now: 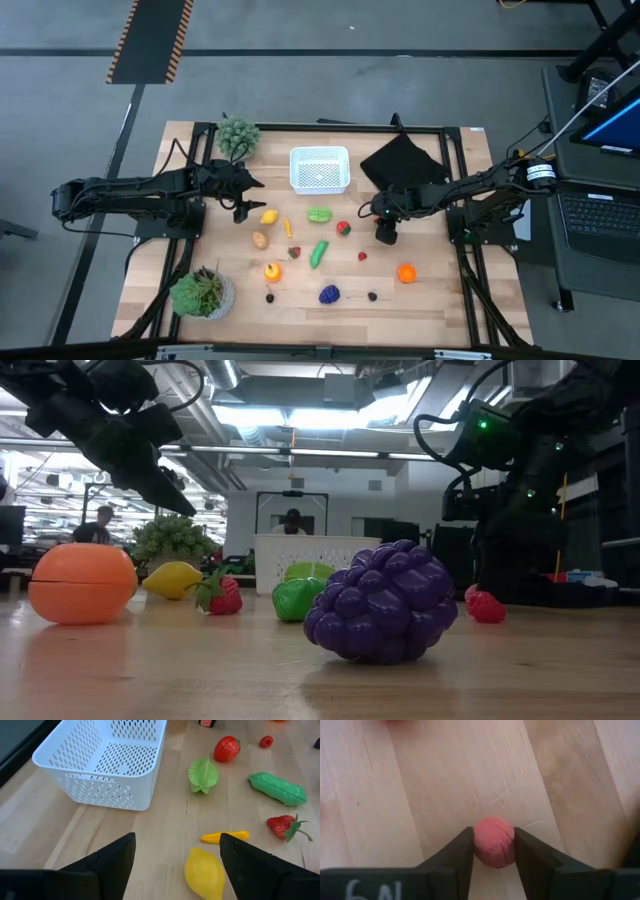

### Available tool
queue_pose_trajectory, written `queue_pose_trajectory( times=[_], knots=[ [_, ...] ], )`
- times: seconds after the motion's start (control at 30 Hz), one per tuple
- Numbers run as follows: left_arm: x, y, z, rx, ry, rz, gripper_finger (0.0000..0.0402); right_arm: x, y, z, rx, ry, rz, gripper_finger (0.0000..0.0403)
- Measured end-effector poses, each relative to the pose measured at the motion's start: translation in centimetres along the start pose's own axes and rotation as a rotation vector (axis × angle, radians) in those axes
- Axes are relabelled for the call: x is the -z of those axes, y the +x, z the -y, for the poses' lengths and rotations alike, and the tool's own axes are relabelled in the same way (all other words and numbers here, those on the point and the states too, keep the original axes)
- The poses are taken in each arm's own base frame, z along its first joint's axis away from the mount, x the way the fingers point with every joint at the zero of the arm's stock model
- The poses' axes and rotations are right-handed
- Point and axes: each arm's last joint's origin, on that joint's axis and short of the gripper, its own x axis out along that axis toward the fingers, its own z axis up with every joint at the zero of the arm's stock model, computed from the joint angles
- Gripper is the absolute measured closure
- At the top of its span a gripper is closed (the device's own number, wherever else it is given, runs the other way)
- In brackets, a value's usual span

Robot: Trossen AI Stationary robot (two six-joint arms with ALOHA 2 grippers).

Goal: Pick and placing Produce into tupperware
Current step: Put the peach into the white bin

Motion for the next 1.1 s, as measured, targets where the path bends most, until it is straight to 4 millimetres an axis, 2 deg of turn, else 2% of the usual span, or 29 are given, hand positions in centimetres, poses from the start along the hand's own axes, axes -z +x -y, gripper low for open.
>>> queue_pose_trajectory(
  times=[0.23,0.43,0.57,0.73,0.93,1.1],
  knots=[
    [0.0,0.0,0.0,0.000,-0.001,0.000,0.0123,-0.6,-0.4,-0.1,-0.010,0.003,0.020,0.0278],
    [0.0,0.0,0.0,0.000,-0.001,0.000,0.0123,-3.2,-2.8,-0.6,-0.022,-0.054,0.082,0.0278],
    [0.0,0.0,0.0,-0.001,-0.001,0.000,0.0123,-5.0,-4.7,-0.6,-0.034,-0.098,0.198,0.0279],
    [0.0,0.0,0.0,-0.001,0.000,0.000,0.0123,-6.1,-7.2,0.2,-0.040,-0.089,0.355,0.0279],
    [0.0,0.0,0.0,-0.002,0.001,0.005,0.0123,-6.5,-10.2,1.8,-0.005,-0.109,0.504,0.0279],
    [-0.1,0.0,0.0,-0.004,0.001,0.007,0.0123,-7.2,-11.1,2.6,0.026,-0.118,0.599,0.0279]
  ],
)
